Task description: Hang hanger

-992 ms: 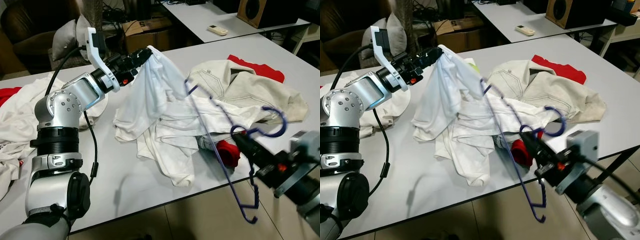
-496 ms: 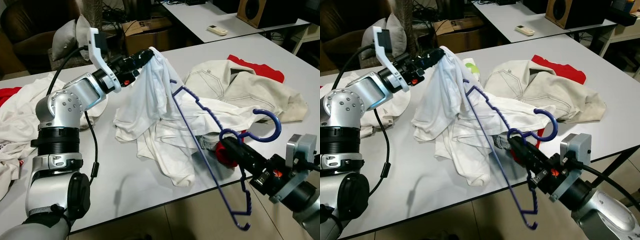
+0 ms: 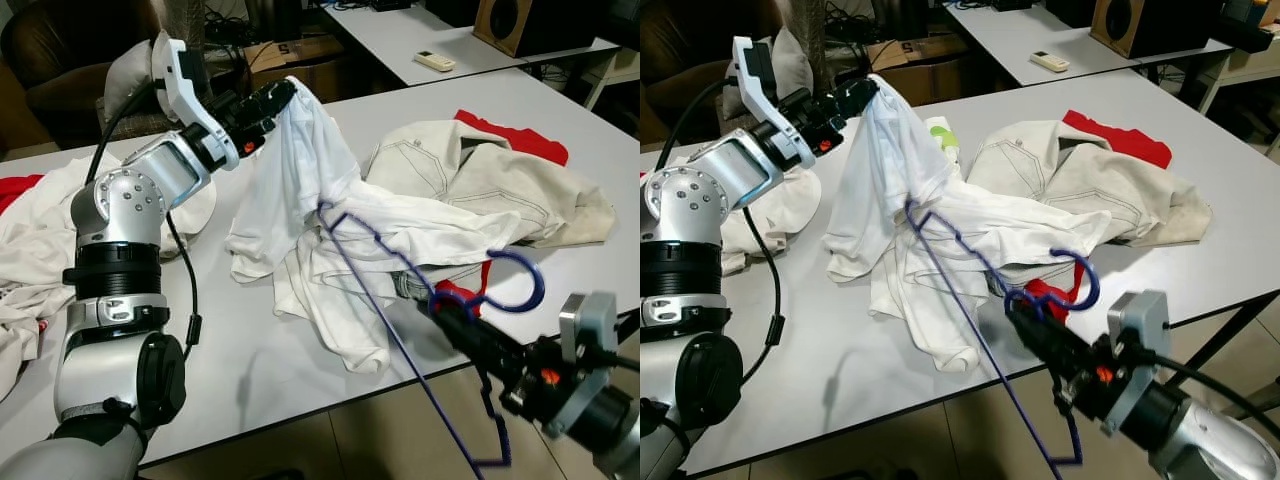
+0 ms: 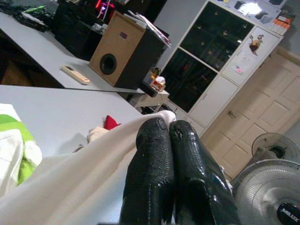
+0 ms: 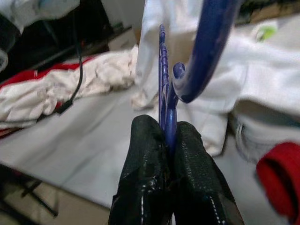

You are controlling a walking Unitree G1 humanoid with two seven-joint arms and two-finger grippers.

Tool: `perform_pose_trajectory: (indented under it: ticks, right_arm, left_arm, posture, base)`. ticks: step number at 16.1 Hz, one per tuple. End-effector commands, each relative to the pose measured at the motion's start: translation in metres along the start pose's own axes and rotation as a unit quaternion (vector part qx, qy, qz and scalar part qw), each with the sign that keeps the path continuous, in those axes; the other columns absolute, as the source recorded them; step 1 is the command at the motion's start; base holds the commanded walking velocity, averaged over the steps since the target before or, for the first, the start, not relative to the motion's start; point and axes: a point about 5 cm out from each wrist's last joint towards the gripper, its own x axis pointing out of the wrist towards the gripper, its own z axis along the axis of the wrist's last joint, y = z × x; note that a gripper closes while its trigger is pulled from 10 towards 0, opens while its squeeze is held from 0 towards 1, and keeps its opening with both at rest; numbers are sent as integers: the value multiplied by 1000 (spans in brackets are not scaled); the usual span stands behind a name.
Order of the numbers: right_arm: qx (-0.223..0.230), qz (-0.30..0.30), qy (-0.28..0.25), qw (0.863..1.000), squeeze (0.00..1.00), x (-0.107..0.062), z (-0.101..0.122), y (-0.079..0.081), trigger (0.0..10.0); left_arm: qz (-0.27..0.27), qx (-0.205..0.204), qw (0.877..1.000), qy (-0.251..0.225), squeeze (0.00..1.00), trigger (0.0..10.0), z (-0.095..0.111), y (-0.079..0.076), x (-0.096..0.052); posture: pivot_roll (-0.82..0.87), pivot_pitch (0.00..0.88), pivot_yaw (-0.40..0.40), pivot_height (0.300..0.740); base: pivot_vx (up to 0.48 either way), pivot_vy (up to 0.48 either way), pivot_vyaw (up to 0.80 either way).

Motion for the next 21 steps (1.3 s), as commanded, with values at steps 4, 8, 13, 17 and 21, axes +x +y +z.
perform_pose_trajectory:
  ticks: [4,8,13,17,21]
  right_arm:
    - [-19,-4,11,1000,0,7,0,-4,10000]
    - [-31,0,7,999,0,13,3,-9,10000]
    - [-33,12,5,999,0,17,4,-8,10000]
    - [-34,15,4,999,0,19,3,-5,10000]
    - [-32,28,4,999,0,20,3,-2,10000]
  left_arm:
    - [-14,8,1000,0,0,0,6,-9,3]
    - [-13,11,1000,11,0,0,0,-9,3]
    - [-5,16,1000,18,0,0,-3,-7,3]
    - [-3,20,1000,21,0,0,-5,-7,5]
    - [-1,21,1000,22,0,0,-6,-6,5]
  posture:
    - [-80,0,100,740]
    - [-74,0,95,740]
    - [-73,0,94,740]
    - [-75,0,98,740]
    - [-76,0,95,740]
  base:
    - [0,0,0]
    - [0,0,0]
    - [0,0,0]
    - [0,0,0]
    - [0,0,0]
